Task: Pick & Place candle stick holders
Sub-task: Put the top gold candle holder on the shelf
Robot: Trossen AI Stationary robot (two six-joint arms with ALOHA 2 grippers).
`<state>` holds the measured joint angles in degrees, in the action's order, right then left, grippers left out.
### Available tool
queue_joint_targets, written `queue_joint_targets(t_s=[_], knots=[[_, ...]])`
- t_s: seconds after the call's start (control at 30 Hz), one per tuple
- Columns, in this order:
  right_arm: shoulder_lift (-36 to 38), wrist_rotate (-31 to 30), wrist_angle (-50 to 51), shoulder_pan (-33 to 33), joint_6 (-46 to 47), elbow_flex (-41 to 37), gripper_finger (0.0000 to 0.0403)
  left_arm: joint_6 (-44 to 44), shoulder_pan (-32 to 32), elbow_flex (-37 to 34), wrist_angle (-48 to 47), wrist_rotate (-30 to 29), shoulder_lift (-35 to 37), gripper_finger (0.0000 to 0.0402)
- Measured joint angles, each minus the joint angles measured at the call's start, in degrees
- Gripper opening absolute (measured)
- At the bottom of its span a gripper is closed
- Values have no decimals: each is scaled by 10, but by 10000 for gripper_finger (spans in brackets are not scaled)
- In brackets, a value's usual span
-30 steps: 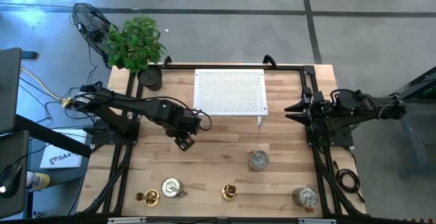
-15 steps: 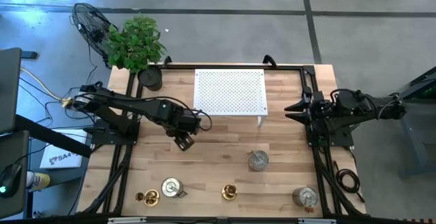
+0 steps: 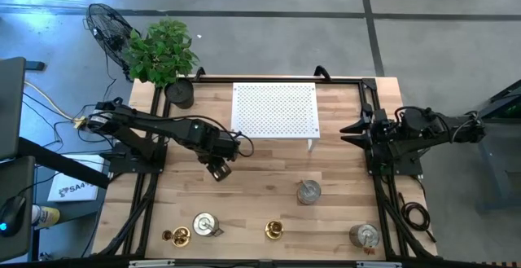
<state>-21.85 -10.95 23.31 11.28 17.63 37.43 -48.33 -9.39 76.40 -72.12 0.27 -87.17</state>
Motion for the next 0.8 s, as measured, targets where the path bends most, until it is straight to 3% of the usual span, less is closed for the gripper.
queue_joint_targets(t_s=[0.23,0.4,0.53,0.8], knots=[[0,11,-16,0,18,0,108,1,0,2,-5,44,0,136],[-18,30,-62,0,19,0,108,-1,0,39,-58,49,0,136],[-49,43,-86,0,15,0,108,-14,-5,107,-104,45,0,136],[-103,30,-95,0,4,0,108,-31,-34,276,-158,-26,0,136]])
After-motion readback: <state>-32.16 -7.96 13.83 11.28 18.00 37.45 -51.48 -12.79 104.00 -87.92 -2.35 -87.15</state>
